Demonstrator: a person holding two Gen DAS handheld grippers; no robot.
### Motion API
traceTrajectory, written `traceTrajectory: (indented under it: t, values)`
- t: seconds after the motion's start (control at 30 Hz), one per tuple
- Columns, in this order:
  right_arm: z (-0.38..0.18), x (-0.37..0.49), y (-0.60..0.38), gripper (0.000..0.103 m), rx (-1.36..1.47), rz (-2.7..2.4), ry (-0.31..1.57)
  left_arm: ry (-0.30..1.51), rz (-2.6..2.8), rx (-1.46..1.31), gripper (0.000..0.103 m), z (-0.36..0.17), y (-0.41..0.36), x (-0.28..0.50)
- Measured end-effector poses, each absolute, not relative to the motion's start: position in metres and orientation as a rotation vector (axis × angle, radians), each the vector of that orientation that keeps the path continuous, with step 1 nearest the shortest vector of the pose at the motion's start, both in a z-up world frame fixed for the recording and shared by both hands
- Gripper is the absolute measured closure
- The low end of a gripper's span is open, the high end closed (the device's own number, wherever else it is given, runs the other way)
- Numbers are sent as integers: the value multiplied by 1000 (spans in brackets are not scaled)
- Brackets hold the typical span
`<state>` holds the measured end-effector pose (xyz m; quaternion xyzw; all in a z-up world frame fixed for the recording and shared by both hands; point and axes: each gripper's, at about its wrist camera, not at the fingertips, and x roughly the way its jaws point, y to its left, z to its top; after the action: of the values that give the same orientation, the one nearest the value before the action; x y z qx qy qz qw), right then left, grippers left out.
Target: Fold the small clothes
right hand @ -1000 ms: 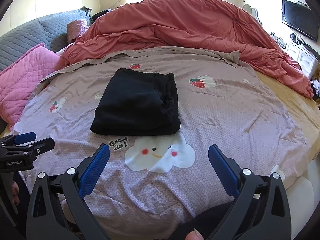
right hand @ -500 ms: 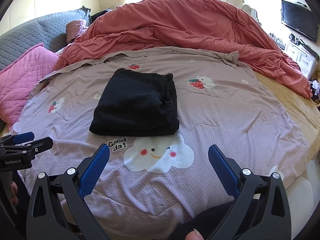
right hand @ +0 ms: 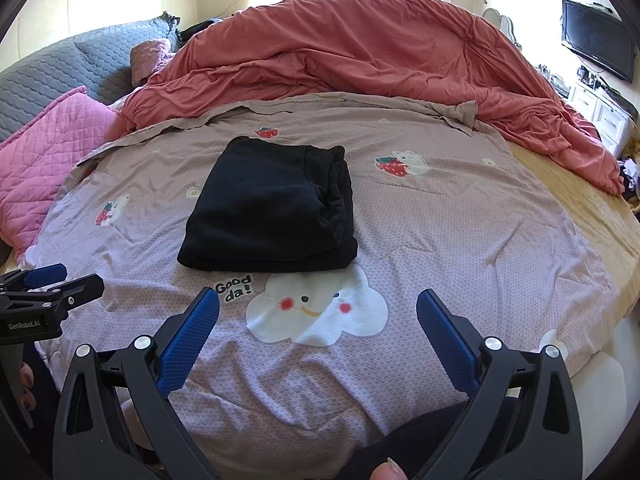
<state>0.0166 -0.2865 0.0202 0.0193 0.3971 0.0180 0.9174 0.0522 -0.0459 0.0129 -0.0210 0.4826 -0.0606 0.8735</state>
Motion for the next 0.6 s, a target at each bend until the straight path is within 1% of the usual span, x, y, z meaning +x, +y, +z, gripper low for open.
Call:
traceTrajectory:
  t: [0.6]
  values:
    - [20,17,-288,5,39,36,819,1009,-119,-37,9,14,-46,52]
